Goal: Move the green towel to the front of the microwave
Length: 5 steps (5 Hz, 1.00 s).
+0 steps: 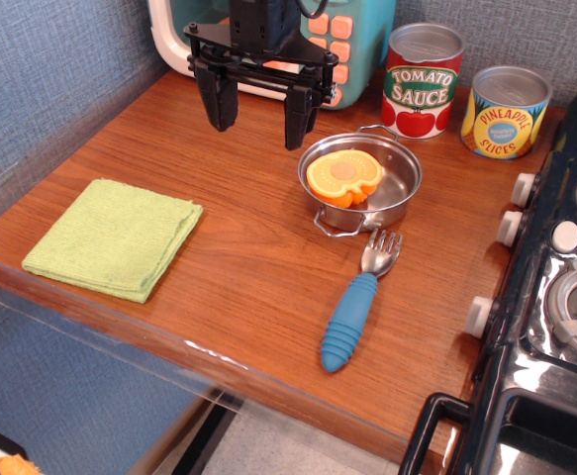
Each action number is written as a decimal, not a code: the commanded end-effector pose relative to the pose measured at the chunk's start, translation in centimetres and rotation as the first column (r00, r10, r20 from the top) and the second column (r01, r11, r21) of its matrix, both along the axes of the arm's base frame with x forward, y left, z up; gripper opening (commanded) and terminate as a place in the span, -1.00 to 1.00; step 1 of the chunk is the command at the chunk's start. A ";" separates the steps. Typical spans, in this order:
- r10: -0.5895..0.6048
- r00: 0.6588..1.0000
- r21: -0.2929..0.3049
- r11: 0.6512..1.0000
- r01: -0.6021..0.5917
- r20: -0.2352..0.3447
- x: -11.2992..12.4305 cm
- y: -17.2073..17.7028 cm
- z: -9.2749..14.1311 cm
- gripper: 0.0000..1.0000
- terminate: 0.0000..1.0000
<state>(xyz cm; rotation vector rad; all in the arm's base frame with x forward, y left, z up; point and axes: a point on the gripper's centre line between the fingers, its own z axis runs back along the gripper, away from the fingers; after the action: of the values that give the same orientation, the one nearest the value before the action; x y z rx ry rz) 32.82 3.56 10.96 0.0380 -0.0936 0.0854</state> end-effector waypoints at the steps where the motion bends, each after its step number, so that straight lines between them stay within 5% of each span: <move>1: 0.000 1.000 0.000 1.000 0.000 0.000 0.0 0.0 0.0 1.00 -1.00; 4: 0.051 0.995 -0.081 0.996 -0.044 0.088 -6.0 6.2 0.0 1.00 -1.00; 5: 0.077 0.996 0.012 0.997 -0.078 0.043 -7.6 9.3 -2.9 1.00 -1.00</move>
<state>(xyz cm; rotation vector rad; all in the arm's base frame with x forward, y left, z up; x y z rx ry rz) 25.22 12.41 6.80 0.0394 -0.1033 0.1443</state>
